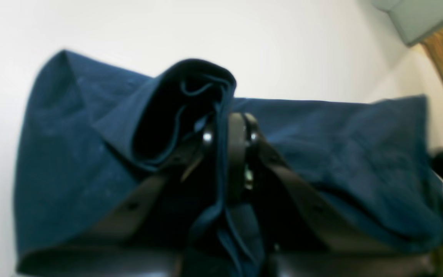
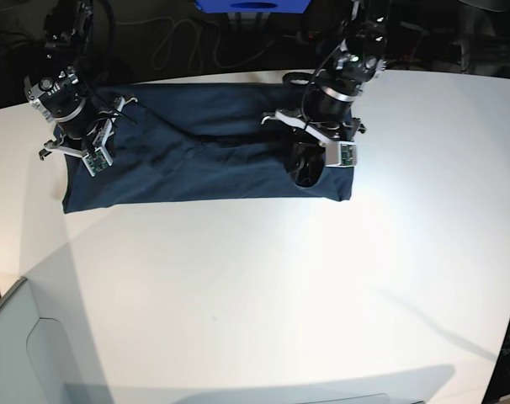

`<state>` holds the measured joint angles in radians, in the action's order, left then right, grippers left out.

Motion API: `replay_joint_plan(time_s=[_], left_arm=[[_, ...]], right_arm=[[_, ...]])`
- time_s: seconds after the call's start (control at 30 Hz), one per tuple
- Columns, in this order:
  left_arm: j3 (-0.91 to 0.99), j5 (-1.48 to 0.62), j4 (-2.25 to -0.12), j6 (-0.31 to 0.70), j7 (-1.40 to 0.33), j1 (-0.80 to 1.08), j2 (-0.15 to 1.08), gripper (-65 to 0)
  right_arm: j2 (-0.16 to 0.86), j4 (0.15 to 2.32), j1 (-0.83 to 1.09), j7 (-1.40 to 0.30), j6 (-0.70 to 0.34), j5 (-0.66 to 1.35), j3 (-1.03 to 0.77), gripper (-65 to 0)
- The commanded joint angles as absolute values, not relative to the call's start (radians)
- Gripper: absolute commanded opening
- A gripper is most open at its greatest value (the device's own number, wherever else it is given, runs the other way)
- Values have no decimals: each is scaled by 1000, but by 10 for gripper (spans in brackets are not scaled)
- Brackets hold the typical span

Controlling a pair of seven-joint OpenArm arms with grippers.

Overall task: Fold the T-shirt properly
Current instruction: 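Fold the strip end with the left gripper toward the right gripper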

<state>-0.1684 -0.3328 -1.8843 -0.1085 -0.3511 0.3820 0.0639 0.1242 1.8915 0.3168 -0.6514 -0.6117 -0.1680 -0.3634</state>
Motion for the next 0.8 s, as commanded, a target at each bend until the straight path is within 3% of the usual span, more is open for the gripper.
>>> replay_joint_plan(time_s=[0.0,0.53,0.77], left_arm=[[-193,-337,-1890,-119,-326,364,64,-650],[-433,-343,-1758,-143,-328,232,65,-650],[-447,-348,-1748,-143,-328,209,64,-650]], right_arm=[[134,1910,309,-628,-625,-159,-367,-644],[134,1910,309,-628,-625,-159,-369,-644],[134,1908,308,-628,-625,-159,-369,-644]])
